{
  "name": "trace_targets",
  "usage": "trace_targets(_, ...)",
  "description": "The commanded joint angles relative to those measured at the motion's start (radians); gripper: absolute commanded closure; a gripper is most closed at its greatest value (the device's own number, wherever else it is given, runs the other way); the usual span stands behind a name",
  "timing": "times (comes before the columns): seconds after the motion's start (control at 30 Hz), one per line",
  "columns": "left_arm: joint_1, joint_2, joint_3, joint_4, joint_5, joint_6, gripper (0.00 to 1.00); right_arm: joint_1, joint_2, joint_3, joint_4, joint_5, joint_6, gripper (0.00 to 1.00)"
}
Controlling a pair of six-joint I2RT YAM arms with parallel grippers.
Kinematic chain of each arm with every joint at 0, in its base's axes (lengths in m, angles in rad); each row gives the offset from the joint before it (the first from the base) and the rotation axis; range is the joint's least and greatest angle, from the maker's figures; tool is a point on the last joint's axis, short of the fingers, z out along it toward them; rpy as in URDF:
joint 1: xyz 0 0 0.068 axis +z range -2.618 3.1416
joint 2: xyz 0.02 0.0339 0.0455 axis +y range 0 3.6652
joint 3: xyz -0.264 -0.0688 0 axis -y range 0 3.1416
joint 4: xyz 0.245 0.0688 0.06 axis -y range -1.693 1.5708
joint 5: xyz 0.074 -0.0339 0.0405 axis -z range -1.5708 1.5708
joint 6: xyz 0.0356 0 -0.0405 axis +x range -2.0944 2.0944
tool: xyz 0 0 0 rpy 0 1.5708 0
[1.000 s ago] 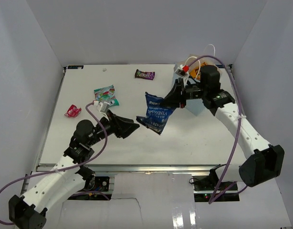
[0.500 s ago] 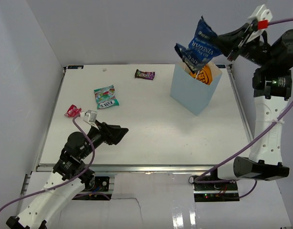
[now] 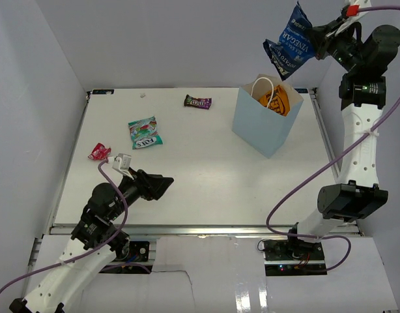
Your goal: Place the snacks into the paper bag
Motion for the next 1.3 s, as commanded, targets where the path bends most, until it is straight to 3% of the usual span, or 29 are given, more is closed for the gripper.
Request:
trace_targets(0.0,-0.002,-0.004,-0.003,-0.008,-0.016,-0.006,0.25,-0.002,-0.008,-0.025,0.047,0.047,-0.06,0.92)
trace_targets(0.2,-0.002,0.022,-0.005,0.006,-0.014,-0.001,0.25,0.018,-0.019,-0.188,0.0,0.038,-0.103,0.92)
trace_targets(0.47,-0.002,0.054,-0.005,0.02,-0.017,0.007,0.22,0.098,-0.106,-0.484,-0.075,0.134,-0.261,0.92)
trace_targets(0.8,-0.002,0.155,0.006,0.066,-0.033,0.01,0.17,0.183,0.055,-0.406,-0.393,0.151,-0.44,0.92)
trace_targets(1.1,-0.002,0.255,0.017,0.121,-0.03,0.019,0.16,0.207,0.158,-0.38,-0.499,0.182,-0.474,0.91)
trace_targets(1.2,-0.002,0.292,0.027,0.137,-0.045,0.026,0.13,0.207,0.176,-0.371,-0.525,0.18,-0.479,0.88)
trace_targets(1.27,-0.002,0.317,0.049,0.146,-0.066,0.028,0.12,0.205,0.156,-0.365,-0.521,0.159,-0.479,0.77)
